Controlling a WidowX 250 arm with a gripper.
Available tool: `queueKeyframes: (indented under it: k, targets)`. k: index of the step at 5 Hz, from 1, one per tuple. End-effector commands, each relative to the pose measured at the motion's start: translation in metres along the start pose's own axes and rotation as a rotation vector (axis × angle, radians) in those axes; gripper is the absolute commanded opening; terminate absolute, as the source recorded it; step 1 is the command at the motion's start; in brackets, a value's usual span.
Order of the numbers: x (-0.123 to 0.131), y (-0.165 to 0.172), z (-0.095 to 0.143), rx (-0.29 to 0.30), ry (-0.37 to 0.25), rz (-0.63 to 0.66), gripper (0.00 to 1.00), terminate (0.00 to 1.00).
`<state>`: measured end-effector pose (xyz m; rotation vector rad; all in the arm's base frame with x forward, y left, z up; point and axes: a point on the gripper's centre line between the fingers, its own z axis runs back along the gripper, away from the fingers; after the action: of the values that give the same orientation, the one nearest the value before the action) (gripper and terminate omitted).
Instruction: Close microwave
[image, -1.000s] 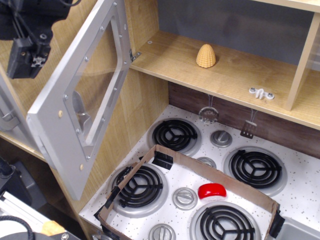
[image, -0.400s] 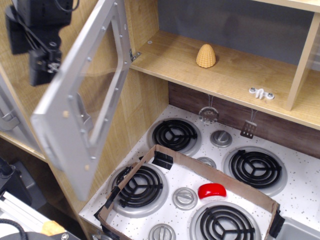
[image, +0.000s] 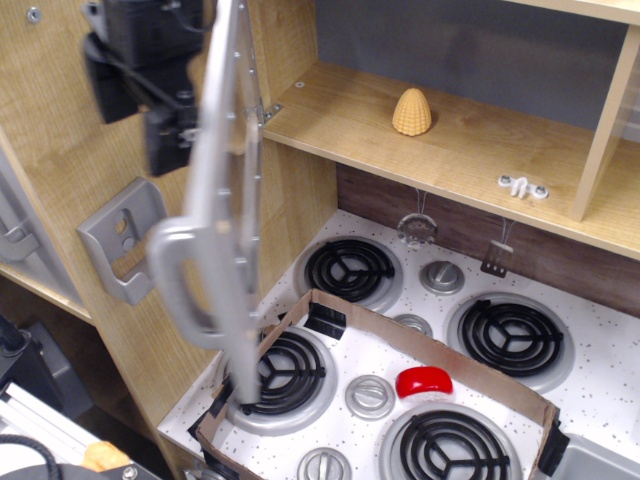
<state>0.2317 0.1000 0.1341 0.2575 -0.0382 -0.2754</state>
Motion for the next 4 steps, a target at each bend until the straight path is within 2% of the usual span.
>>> queueKeyframes:
  k: [1, 3, 4]
  targets:
    - [0.069, -0.029, 0.028, 0.015, -0.256, 0.130, 1.00, 0.00]
    - [0.118, -0.050, 0.032, -0.003, -0.429, 0.149, 1.00, 0.00]
    - [0.141, -0.051, 0.040, 0.016, -0.484, 0.119, 1.00, 0.00]
